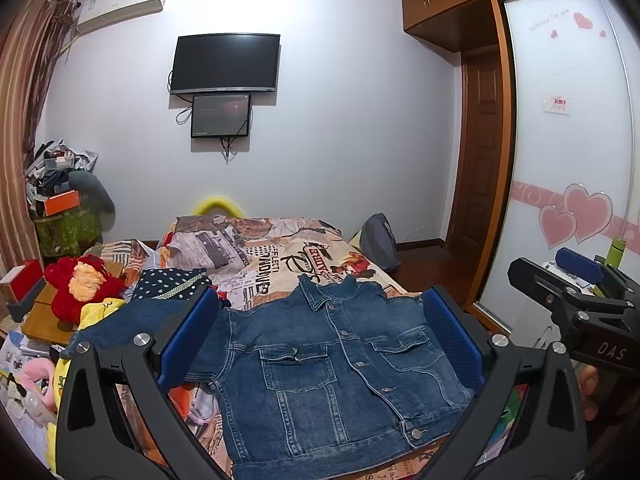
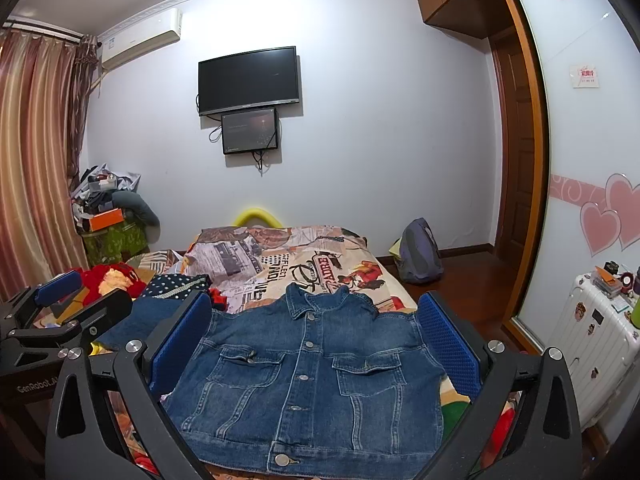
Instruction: Fold large clothes
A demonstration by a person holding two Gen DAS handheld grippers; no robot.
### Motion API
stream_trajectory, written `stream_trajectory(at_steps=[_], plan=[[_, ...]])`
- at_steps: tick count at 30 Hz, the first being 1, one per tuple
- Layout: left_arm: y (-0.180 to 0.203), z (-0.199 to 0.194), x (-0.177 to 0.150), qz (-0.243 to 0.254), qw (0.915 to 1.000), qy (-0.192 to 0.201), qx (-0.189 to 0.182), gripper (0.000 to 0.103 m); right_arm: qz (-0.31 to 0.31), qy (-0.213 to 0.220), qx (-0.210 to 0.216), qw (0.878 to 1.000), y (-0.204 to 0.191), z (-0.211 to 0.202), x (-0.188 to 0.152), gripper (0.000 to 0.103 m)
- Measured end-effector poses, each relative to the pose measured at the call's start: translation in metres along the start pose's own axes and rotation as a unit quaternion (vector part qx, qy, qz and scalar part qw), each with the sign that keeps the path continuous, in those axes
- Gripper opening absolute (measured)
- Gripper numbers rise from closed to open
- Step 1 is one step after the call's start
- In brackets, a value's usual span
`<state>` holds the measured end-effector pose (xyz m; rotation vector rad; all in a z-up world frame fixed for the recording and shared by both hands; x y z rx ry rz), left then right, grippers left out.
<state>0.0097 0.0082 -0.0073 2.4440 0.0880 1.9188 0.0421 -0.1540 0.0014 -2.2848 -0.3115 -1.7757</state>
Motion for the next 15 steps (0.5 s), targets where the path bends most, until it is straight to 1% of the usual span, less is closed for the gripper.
stream_trajectory(at_steps=[15], plan=[[-0.0031,0.0002,-0.0018,0.003,1.0,-0.001,0.003,0.103,0.002,-0.002,0.001,1.0,0.0004,0.0007,-0.0017,0.103]])
Point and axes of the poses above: each gripper's, at about its wrist camera, not at the fingertips, and z roughly the way its jaws point, y to its right, x to its top, the point moved 1 cm from there along z, roughly the way its jaws point, and after that the axes turned 3 degrees about y, right-handed, at the moved point
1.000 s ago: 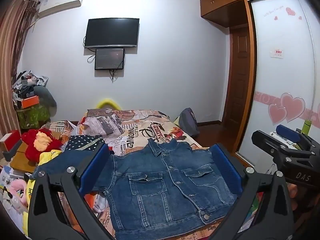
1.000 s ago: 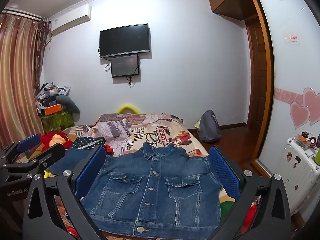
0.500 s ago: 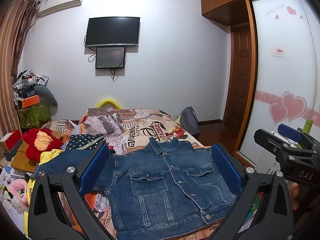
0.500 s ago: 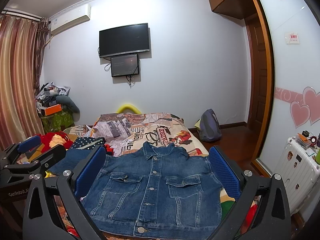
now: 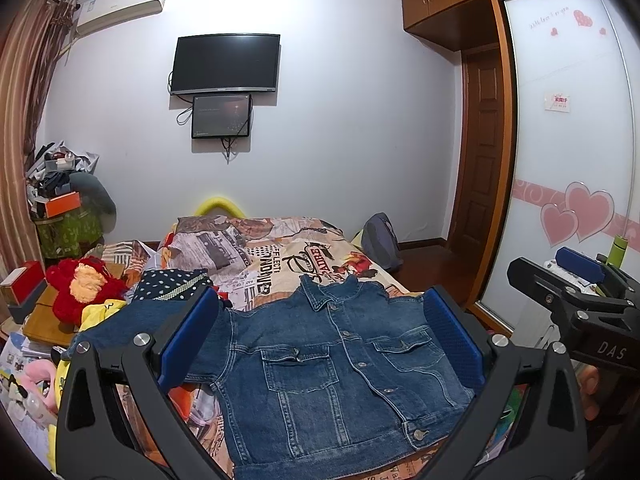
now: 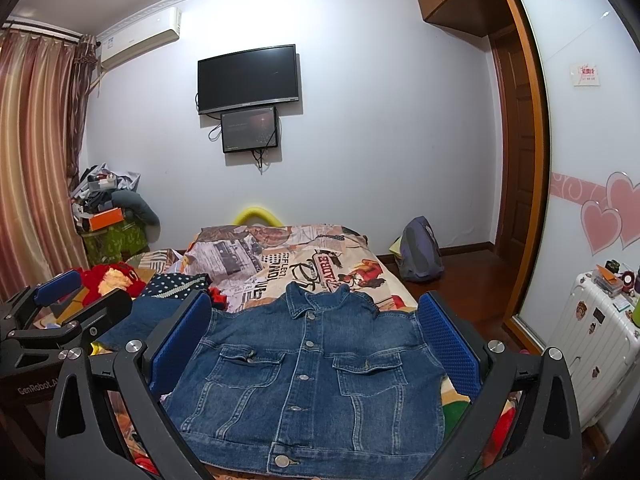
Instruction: Fold large clothes
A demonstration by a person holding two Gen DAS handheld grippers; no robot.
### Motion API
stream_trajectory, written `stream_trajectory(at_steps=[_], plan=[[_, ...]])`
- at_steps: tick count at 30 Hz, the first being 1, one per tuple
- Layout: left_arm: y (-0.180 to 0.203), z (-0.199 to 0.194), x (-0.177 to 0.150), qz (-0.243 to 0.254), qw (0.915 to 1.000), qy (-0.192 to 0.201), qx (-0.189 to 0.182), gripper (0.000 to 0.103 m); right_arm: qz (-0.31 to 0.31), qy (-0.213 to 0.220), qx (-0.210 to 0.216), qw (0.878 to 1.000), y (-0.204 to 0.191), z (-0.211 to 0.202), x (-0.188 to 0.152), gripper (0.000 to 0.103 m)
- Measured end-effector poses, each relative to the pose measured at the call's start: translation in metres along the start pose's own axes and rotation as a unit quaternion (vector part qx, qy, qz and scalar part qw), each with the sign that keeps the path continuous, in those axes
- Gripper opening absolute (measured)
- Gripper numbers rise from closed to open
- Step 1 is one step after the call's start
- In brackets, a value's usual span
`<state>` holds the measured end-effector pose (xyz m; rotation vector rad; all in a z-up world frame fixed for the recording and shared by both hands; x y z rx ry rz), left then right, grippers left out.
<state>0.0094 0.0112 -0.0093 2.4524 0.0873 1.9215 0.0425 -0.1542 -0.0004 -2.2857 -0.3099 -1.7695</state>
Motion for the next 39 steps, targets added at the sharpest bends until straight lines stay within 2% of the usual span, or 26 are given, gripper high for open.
stream_trajectory(at_steps=[39], plan=[[-0.002,0.009,0.0,-0.004,1.0,-0.008,0.002,0.103,0.0,-0.01,0.001,1.0,-0.001,0.009,-0.006,0.103]])
Point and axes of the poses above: each gripper's, at about its wrist camera, not at the fingertips, and z roughly the way its jaws point, y to its right, x to its top, the point moved 1 cm from there along z, roughly the way its jaws point, and after that the axes turned 3 degrees about y, right-handed, at the moved point
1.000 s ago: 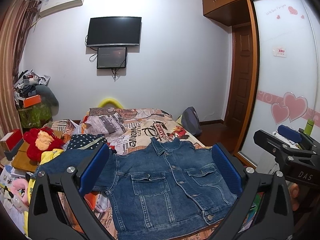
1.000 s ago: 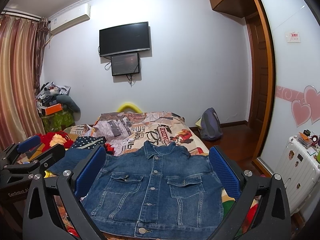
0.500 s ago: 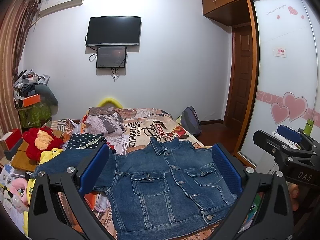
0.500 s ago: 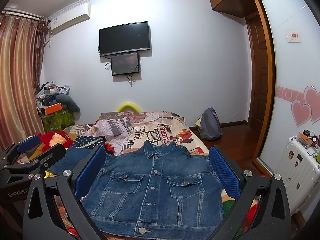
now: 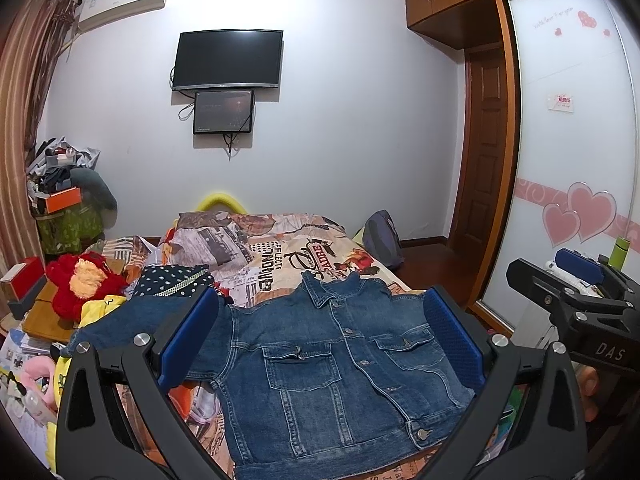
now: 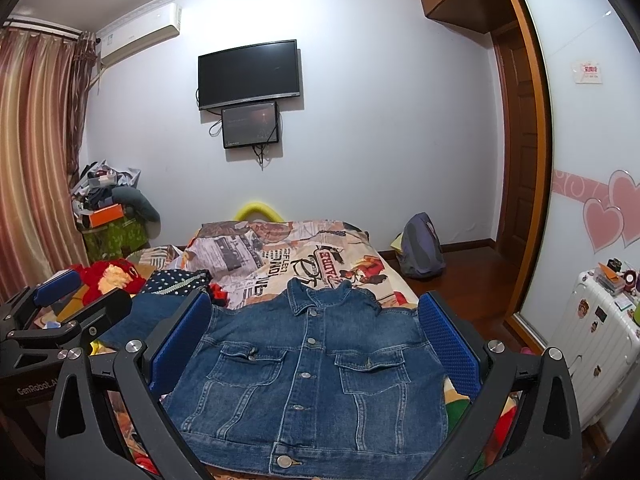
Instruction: Fold large clothes
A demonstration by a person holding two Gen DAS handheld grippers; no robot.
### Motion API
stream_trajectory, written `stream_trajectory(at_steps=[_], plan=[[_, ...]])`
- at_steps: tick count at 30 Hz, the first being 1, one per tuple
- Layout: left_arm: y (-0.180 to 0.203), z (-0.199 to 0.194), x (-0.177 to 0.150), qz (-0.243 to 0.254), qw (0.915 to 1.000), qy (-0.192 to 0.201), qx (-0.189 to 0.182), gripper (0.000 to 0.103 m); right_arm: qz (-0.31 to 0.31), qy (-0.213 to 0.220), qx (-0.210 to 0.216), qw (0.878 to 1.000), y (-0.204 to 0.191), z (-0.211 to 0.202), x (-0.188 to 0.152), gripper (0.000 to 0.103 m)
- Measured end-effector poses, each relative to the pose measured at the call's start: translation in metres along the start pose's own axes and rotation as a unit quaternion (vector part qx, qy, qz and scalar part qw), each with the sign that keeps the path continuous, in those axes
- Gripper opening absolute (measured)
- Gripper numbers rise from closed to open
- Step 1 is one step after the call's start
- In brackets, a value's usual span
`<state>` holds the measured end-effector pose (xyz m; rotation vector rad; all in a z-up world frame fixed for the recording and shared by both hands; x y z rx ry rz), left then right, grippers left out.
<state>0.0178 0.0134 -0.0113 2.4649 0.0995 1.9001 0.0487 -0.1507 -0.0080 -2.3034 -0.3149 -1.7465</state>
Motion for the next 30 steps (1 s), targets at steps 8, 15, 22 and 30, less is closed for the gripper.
stream_trajectory(at_steps=[8,15,22,30], plan=[[-0.006,0.009,-0.003,-0.005,1.0,-0.008,0.002,0.103,0.001,-0.011,-0.001,1.0,-0.001,0.009,0.0,0.103],[-0.023,0.025,-0.003,-0.008,0.9997,-0.014,0.015,0.103,-0.001,-0.026,-0.002,1.0,-0.002,0.027,0.0,0.103],[-0.074,0.052,0.005,-0.026,0.9972,-0.017,0.068,0.103,-0.003,-0.046,-0.004,0.999,-0.003,0.06,0.0,0.103],[-0.171,0.097,-0.012,-0.085,0.9839,-0.069,0.142,0.103,0.002,-0.081,-0.004,0.997,-0.002,0.103,-0.006,0.103]])
Point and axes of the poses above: each gripper's, at about its wrist camera, not at the fingertips, and z roughly the way its jaws point, y to its right, x to its top, the point moved 1 cm from there along z, roughly the way its jaws point, and after that the axes turned 3 degrees about y, right-handed, at the moved point
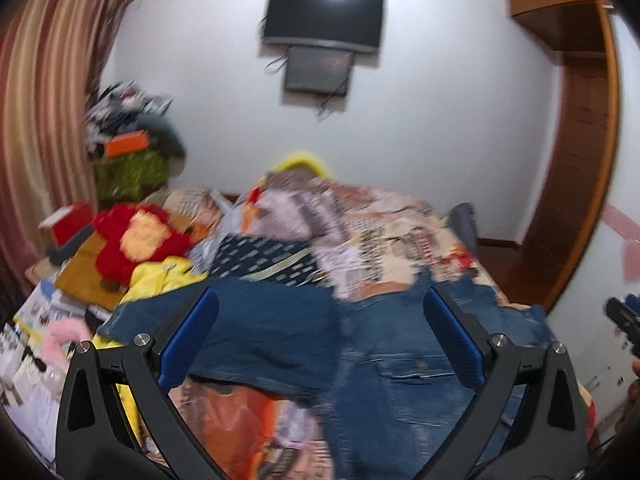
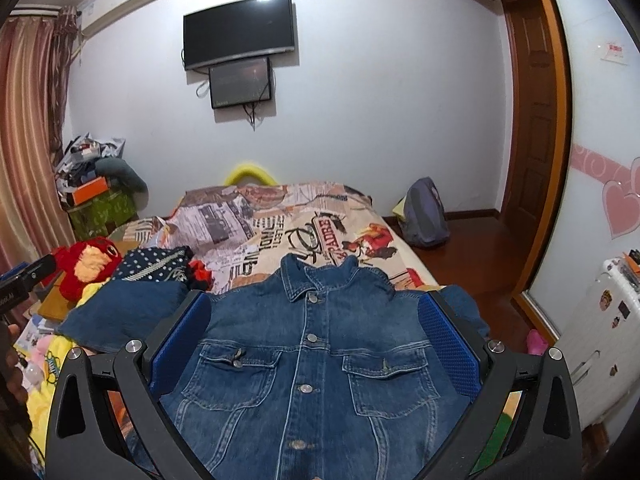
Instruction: Fold large clothes
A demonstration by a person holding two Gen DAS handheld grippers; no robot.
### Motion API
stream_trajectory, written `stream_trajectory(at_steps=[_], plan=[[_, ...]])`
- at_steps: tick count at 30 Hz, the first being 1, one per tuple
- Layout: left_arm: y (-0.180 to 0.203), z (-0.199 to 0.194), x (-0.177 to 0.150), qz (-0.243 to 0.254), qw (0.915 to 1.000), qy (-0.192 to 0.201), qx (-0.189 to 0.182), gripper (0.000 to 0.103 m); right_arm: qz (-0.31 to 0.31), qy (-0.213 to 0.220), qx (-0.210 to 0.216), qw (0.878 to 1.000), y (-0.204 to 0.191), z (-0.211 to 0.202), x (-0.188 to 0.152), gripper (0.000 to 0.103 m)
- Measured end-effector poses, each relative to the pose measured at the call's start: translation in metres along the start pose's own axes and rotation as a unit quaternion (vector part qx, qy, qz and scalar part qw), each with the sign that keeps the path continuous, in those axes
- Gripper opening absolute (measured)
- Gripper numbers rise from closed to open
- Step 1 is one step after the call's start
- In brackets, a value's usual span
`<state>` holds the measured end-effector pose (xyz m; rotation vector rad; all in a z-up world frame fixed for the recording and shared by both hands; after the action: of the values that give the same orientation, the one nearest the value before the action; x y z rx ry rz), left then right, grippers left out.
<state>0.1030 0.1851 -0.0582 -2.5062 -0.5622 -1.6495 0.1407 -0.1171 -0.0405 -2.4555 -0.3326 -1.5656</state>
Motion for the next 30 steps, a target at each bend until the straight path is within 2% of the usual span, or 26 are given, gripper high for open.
stream_trajectory(at_steps=[5,8,11,14,16,18,24,27,29,30], plan=[[-0.059,0.051,-0.021,-0.064,0.9947,-0.074,0.033,0.103,-0.012,-0.026,-0.004,1.0,-0.003,0.032,-0.002,0.103],[-0.098,0.081,-0.045,-0.116,0.984,-0.122,0.059,0.103,-0.02,-0.046,-0.006,0.999,-0.005,0.055,-0.006,0.103],[-0.122,0.103,-0.067,-0.137,0.9749,-0.156,0.081,0.103,-0.025,-0.08,-0.001,0.996,-0.006,0.082,-0.012,0.103],[-0.147,0.12,-0.09,-0.177,0.9628,-0.192,0.07,0.103,-0.024,-0.118,0.008,0.993,-0.005,0.103,-0.019,0.103],[-0.165,0.13,-0.105,-0.225,0.9502,-0.211,0.045,0.103,-0.02,-0.142,0.016,0.989,-0.004,0.115,-0.024,0.103],[-0.18,0.137,-0.117,-0.265,0.9379,-0.223,0.025,0.1,-0.018,-0.159,0.024,0.987,-0.006,0.123,-0.028,0.103],[-0.212,0.159,-0.135,-0.328,0.9154,-0.233,-0.004,0.083,-0.029,-0.194,0.039,0.98,-0.009,0.141,-0.033,0.103],[-0.228,0.167,-0.137,-0.352,0.9099,-0.22,0.0,0.071,-0.03,-0.206,0.042,0.977,-0.012,0.148,-0.034,0.103],[-0.235,0.168,-0.136,-0.361,0.9097,-0.205,0.009,0.068,-0.032,-0.209,0.043,0.976,-0.014,0.15,-0.035,0.103],[-0.239,0.17,-0.135,-0.364,0.9094,-0.2,0.014,0.062,-0.034,-0.21,0.042,0.976,-0.014,0.15,-0.035,0.103]])
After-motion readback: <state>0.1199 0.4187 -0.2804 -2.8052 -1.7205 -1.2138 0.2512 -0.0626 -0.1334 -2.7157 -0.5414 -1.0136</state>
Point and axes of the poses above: each gripper's, at about its wrist camera, not at the fingertips, and z roughly the way its jaws point, y to its right, x to its top, the point moved 1 cm from there along z, roughly the way its jaws point, and after that the axes turned 3 degrees about y, right-handed, at the moved point
